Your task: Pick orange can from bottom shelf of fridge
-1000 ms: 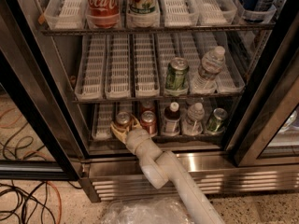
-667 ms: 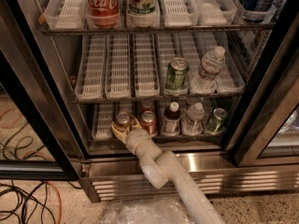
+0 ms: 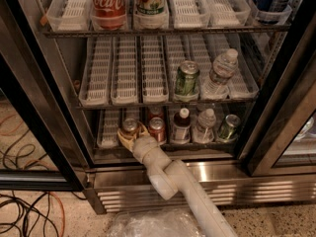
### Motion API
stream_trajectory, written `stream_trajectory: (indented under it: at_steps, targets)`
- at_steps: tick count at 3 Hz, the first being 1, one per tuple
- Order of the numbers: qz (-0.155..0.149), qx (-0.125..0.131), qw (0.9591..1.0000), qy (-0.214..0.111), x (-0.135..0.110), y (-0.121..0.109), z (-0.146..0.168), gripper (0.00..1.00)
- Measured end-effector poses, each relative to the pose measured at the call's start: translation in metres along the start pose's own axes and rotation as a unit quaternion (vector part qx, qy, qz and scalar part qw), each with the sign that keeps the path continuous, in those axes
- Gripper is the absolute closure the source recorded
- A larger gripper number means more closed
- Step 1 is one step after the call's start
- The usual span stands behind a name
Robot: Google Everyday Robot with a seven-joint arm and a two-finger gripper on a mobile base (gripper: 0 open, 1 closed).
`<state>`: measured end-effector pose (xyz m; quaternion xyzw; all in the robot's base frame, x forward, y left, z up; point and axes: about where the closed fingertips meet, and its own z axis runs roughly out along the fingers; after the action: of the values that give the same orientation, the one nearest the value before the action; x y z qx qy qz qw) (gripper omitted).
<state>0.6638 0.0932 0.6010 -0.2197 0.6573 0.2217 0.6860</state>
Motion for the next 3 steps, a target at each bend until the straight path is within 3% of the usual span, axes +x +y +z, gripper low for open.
stream_trajectory:
  at_steps: [3]
  targets:
    - [-0.009, -0.028, 0.9995, -0.014, -0.046, 0.018, -0.011, 1.00]
